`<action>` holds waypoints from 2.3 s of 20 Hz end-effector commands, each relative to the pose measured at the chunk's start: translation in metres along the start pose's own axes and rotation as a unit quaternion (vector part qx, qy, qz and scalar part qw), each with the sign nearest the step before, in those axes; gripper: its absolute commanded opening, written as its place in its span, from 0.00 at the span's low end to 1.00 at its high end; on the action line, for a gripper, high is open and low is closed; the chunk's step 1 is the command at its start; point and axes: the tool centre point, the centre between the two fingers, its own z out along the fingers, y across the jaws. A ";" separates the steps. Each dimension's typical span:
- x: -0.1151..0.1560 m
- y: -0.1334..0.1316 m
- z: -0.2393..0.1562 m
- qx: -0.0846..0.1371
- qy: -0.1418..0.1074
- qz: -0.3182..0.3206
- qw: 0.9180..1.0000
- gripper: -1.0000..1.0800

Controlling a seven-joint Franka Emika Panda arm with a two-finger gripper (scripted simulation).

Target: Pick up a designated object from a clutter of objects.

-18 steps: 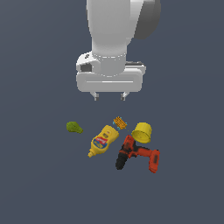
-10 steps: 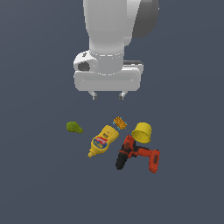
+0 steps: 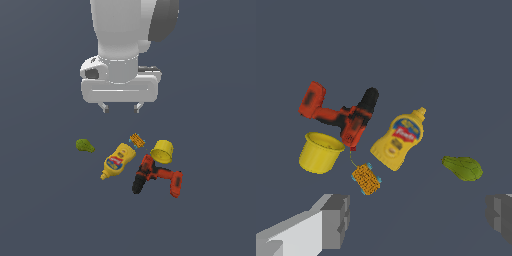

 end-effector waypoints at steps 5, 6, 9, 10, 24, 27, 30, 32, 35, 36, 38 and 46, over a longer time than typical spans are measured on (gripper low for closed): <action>0.000 -0.006 0.023 -0.002 -0.003 -0.024 1.000 0.96; 0.000 -0.008 0.029 -0.003 -0.003 -0.030 1.000 0.96; -0.001 -0.014 0.049 -0.005 -0.006 -0.053 0.999 0.96; -0.001 -0.016 0.057 -0.005 -0.006 -0.061 0.998 0.96; -0.039 -0.063 0.196 -0.003 -0.021 -0.228 0.973 0.96; -0.050 -0.072 0.218 0.000 -0.023 -0.256 0.966 0.96; -0.060 -0.078 0.235 0.003 -0.024 -0.279 0.960 0.96; -0.065 -0.082 0.243 0.005 -0.025 -0.291 0.957 0.96; -0.071 -0.086 0.252 0.007 -0.026 -0.303 0.953 0.96; -0.072 -0.086 0.254 0.007 -0.026 -0.306 0.952 0.96; -0.074 -0.088 0.256 0.008 -0.026 -0.310 0.950 0.96; -0.075 -0.088 0.263 0.008 -0.026 -0.310 0.950 0.96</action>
